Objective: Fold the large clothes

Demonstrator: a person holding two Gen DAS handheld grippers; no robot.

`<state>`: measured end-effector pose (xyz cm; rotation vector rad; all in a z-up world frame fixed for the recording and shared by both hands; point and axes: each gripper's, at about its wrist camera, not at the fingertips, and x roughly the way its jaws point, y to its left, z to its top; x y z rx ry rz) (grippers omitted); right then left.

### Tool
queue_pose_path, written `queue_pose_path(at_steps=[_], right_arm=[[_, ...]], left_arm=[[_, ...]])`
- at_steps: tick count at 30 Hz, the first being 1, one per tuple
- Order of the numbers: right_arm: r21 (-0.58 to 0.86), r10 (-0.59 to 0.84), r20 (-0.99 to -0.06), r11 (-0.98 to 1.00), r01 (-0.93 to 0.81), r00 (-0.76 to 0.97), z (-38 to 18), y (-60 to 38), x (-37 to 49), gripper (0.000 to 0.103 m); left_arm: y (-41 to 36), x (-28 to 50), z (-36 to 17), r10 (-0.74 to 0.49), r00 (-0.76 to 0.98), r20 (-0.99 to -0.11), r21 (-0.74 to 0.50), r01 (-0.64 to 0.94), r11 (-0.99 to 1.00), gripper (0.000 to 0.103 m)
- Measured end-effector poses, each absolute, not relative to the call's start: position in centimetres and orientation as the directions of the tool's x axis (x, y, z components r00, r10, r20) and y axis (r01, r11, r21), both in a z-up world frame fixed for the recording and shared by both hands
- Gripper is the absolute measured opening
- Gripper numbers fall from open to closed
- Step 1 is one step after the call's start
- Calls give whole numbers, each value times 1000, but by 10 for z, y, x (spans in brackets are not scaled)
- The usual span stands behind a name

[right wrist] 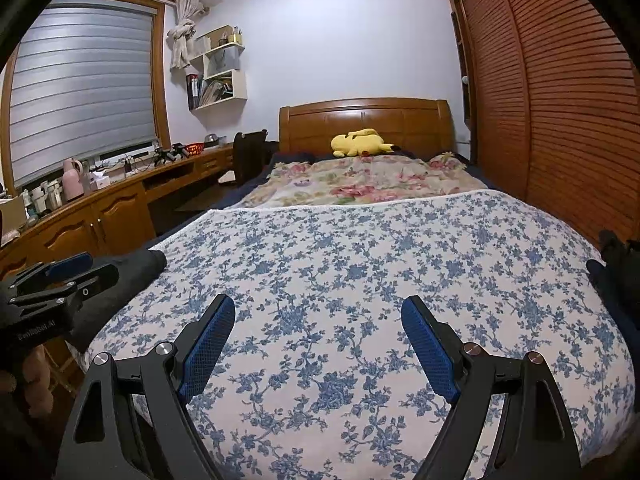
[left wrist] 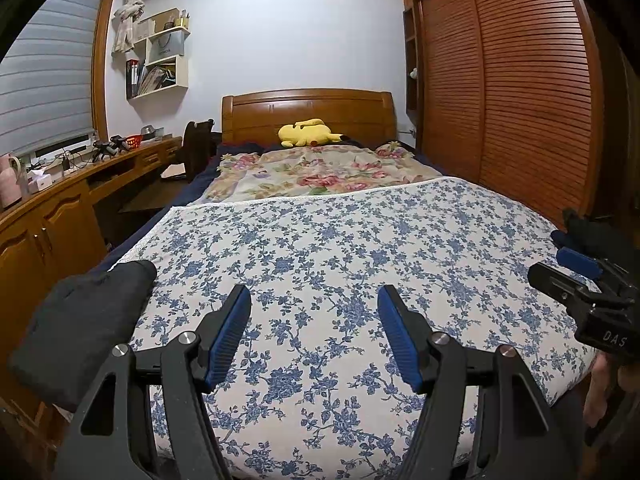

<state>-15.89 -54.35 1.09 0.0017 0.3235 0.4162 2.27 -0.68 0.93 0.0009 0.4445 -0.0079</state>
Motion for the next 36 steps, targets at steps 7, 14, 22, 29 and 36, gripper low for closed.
queue_pose_path(at_steps=[7,14,22,29,36], right_arm=[[66,391,-305,918,-390,869,11,-545,-160,86],[73,391,-305,919,-388,868,10,-547,-158,86],[75,392,-305,919,-388,868,10,-547,-157,86],[78,394,-305,918,-389,867,10,-547,-157,86],[78,391,-304,919,-386,869,11,-545,-156,86]], left_arm=[[-9,21,9,-12,903,-430,-5,10,1000,67],[-9,21,9,-14,903,-429,-6,12,1000,67],[-11,21,8,-14,906,-423,-9,11,1000,67],[-12,22,8,-13,907,-422,-9,10,1000,67],[-13,21,9,-11,908,-419,-8,9,1000,67]])
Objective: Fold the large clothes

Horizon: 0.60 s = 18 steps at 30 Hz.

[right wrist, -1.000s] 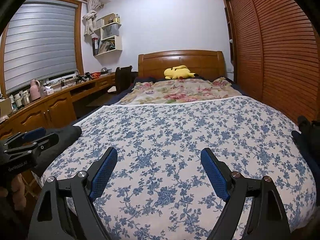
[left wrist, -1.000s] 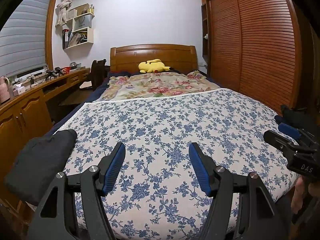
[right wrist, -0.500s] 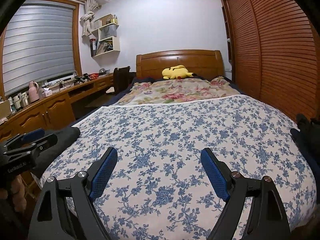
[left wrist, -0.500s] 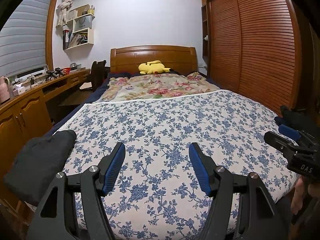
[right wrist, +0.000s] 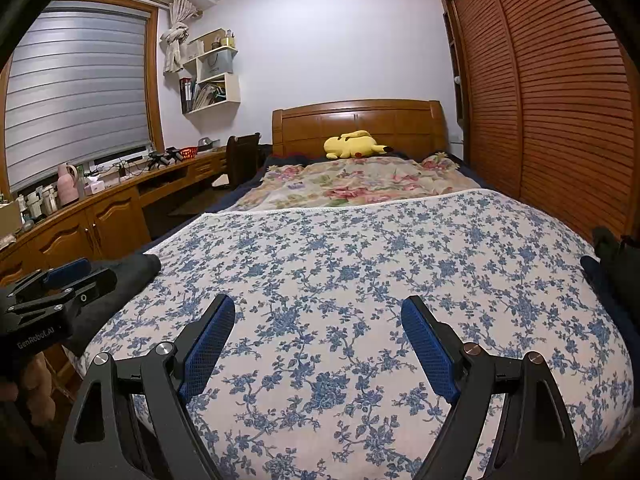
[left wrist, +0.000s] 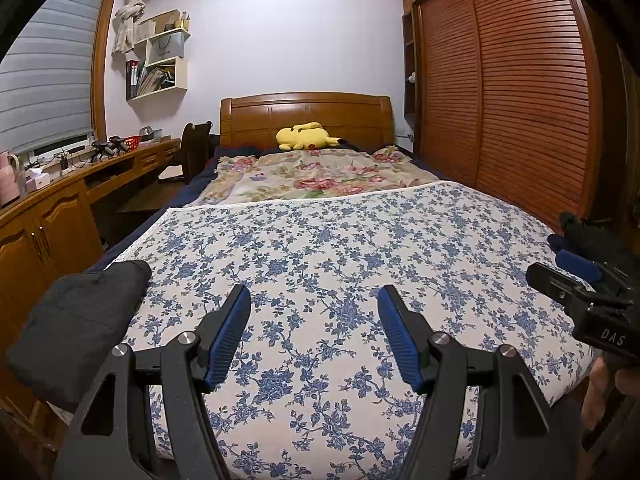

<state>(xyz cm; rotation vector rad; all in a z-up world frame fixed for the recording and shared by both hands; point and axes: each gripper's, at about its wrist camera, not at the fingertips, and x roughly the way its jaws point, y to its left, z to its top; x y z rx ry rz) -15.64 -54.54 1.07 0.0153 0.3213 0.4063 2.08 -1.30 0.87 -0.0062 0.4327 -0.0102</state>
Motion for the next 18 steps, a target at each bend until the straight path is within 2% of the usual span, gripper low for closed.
queue_pose_path(at_steps=[18], right_arm=[[87,391,-298,920,-383,871,10,-547,-155,86]], left_arm=[[-17,19,11,-9,911,-412,-8,6,1000,67]])
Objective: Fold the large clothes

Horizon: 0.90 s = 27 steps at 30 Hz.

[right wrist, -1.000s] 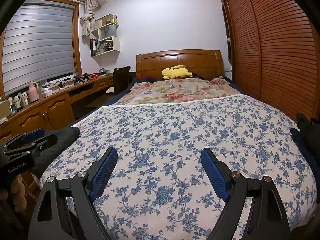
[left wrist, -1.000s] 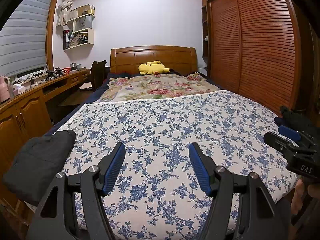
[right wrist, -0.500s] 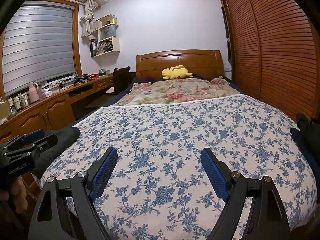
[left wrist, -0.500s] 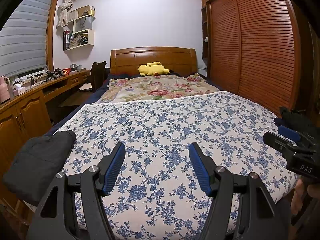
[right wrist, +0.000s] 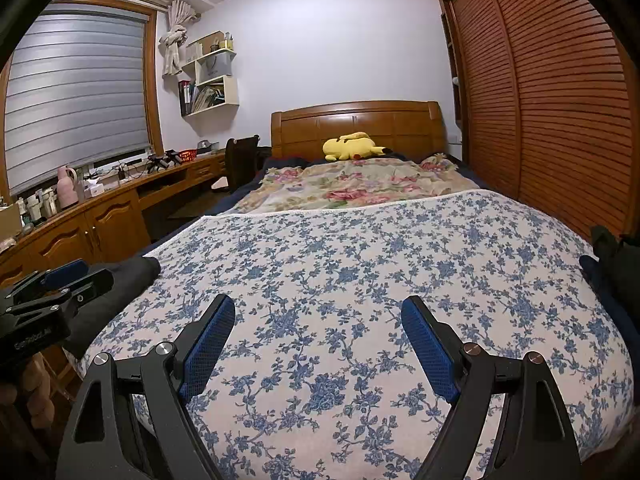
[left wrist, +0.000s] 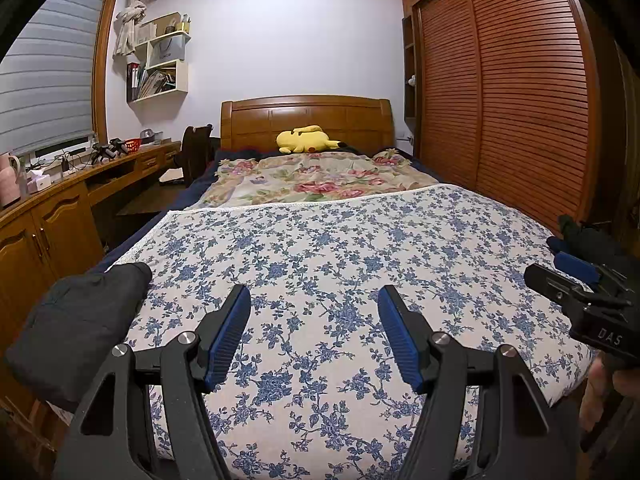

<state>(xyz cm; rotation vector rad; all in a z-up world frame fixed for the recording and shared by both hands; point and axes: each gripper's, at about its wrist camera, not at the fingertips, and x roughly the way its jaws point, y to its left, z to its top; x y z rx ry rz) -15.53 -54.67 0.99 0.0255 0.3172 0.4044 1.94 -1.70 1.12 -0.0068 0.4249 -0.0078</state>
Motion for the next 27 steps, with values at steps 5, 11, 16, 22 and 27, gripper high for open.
queue_pose_path(at_steps=[5,11,16,22,27], right_arm=[[88,392,-298,919,-384,870,10,-547,-155,86],[88,392,-297,919,-383,871,10,-547,-155,86],[92,391,-297,920,-382,871,10,-547,-154,86],[94,391,-295,920,-381,872,11,-547,-155,86],[95,393,-293,919,-382,872,11,-547,-155,86]], left_arm=[[-17,19,11,-9,911,-411,-9,6,1000,67],[-17,19,11,-9,912,-411,-8,6,1000,67],[-17,19,10,-9,912,-410,-8,6,1000,67],[-17,19,10,-9,912,-410,-8,6,1000,67],[-18,19,10,-9,912,-409,-8,7,1000,67]])
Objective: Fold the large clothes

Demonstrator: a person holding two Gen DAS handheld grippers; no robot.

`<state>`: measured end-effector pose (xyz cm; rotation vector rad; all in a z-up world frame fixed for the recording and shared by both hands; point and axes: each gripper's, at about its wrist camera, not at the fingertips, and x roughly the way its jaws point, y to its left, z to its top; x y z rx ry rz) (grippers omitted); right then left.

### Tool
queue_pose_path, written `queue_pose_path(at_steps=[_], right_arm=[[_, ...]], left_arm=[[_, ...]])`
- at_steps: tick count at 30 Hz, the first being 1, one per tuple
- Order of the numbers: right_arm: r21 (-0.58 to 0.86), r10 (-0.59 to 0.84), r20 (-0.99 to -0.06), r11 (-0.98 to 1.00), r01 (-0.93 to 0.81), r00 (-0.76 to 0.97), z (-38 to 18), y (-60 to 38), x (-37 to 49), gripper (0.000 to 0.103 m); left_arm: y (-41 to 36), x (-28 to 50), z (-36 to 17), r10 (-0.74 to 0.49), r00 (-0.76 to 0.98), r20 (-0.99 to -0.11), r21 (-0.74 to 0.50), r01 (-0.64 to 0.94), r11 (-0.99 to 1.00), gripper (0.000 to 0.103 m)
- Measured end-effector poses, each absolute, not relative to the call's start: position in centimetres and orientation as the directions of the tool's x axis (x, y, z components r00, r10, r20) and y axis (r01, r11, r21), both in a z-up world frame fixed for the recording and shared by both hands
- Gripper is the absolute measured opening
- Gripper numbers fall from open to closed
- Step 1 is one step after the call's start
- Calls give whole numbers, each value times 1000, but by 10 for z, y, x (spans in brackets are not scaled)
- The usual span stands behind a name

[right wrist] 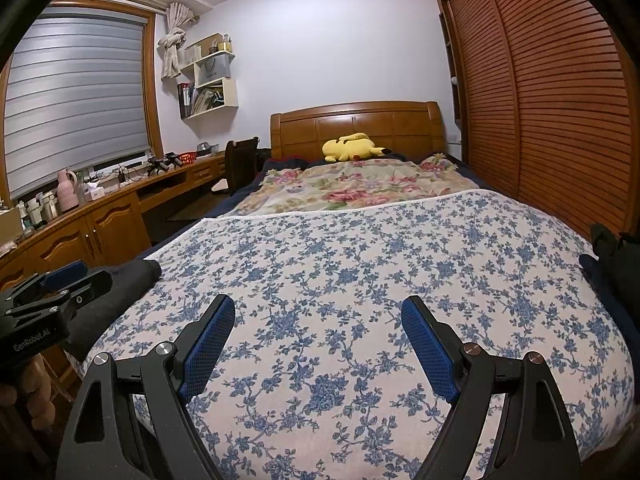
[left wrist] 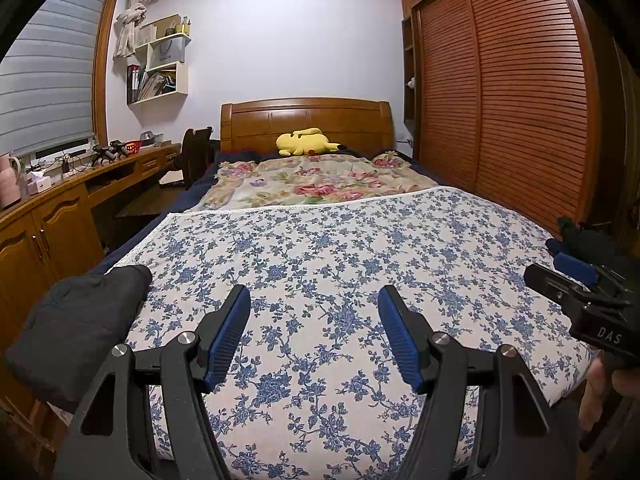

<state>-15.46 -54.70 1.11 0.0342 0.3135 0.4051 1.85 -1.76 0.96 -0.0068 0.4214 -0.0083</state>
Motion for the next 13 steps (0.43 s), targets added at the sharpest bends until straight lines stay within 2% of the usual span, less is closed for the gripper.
queue_pose_path(at_steps=[13], right_arm=[[98,394,-288,919,-383,873,12,-549,-153,86]], left_arm=[[-19,18,9,-9,912,-409,-10,6,1000,67]])
